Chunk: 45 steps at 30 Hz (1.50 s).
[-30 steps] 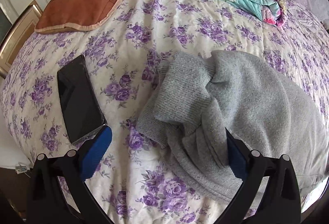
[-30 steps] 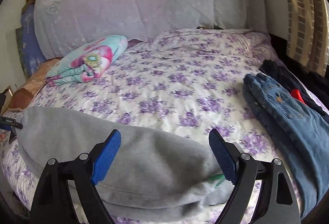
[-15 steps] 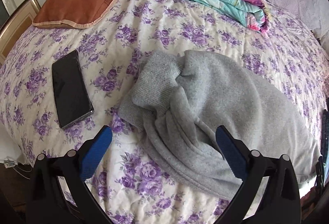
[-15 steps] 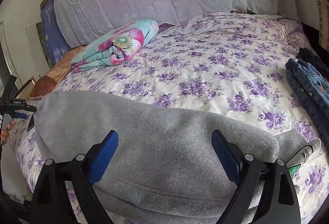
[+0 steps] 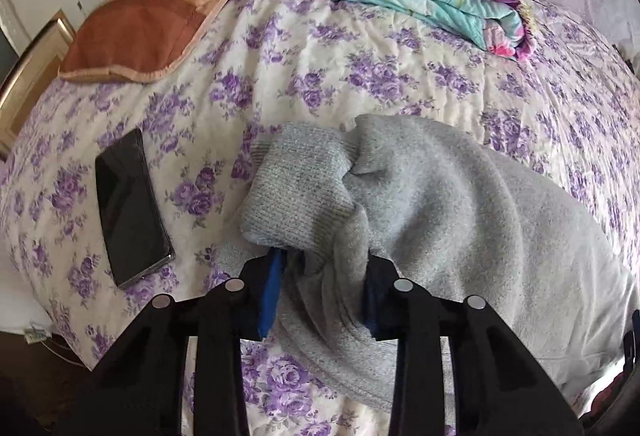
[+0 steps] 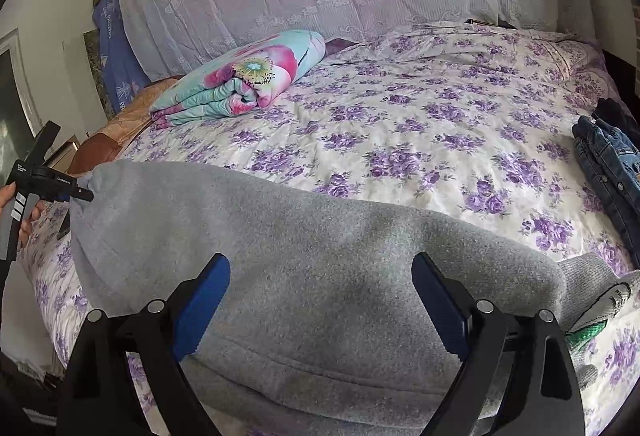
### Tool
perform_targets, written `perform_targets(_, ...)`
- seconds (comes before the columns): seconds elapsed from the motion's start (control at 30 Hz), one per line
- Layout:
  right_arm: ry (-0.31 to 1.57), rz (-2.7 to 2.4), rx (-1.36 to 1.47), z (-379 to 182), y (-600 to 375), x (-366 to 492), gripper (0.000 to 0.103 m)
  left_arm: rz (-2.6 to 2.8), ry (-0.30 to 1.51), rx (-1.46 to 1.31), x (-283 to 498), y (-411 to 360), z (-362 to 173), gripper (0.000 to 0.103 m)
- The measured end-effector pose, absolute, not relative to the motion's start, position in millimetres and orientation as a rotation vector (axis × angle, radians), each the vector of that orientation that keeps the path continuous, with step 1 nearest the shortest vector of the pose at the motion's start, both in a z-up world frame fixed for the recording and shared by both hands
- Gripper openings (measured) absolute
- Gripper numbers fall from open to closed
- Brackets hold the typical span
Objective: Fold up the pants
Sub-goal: 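Open both tools and withdraw from the folded sweatpants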
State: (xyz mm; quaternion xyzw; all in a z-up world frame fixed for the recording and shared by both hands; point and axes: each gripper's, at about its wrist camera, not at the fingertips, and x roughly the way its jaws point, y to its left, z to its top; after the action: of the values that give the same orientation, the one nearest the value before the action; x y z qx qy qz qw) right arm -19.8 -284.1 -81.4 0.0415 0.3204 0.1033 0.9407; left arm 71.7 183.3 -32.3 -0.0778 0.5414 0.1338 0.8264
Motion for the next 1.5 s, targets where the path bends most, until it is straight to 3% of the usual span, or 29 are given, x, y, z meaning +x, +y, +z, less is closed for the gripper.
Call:
perform_targets(0.2,0.720,0.179,0.056,-89.8,-280.2,-15.6,0.093,0.340,1.135,-0.222,72.9,179.9,-31.1,0.023)
perform_targets(0.27,0.773,0.180,0.042,-97.9,-282.3,-12.8,0.093,0.333,1.121,-0.216,71.1,175.6,-27.1,0.014)
perform_targets(0.43,0.807,0.205,0.044,-101.7,-283.1,-15.0,0.093,0.357,1.109,-0.426,41.4,194.9,-9.4,0.013)
perform_targets(0.57,0.836,0.298,0.070,-91.6,-275.6,-14.1,0.093,0.351,1.069,-0.359,14.2,194.1,22.1,0.014)
perform_targets(0.7,0.892,0.294,0.045,-99.7,-260.3,-6.2,0.093,0.381,1.108,-0.302,14.2,198.1,8.0,0.016)
perform_targets(0.73,0.919,0.286,0.049,-106.5,-258.4,-3.6,0.095,0.402,1.125,-0.290,17.2,202.2,-7.5,0.020)
perform_targets(0.83,0.927,0.242,-0.003,-118.7,-249.2,-7.3,0.099,0.461,1.242,-0.155,38.1,211.6,-73.1,0.059)
perform_targets(1.03,0.781,0.291,0.114,-73.1,-289.1,-46.0,0.098,0.291,1.139,-0.210,21.4,214.9,-23.4,0.057)
perform_targets(1.1,0.692,0.172,0.170,-54.3,-322.7,-60.9,0.099,0.249,1.049,-0.224,10.7,208.9,5.2,0.070)
perform_targets(1.17,0.668,-0.003,0.241,-44.3,-359.4,-70.1,0.099,0.216,0.933,-0.213,0.2,198.1,30.8,0.097)
perform_targets(1.27,0.640,-0.179,0.382,-40.5,-407.9,-92.0,0.099,0.050,0.861,-0.235,-1.7,176.0,37.7,0.099)
perform_targets(1.37,0.702,-0.192,0.505,-58.5,-429.8,-100.1,0.099,0.047,0.888,-0.154,18.6,147.8,10.8,0.099)
perform_targets(1.5,0.719,-0.231,0.573,-75.2,-433.7,-100.2,0.098,0.049,1.164,-0.082,60.2,126.3,-68.5,0.099)
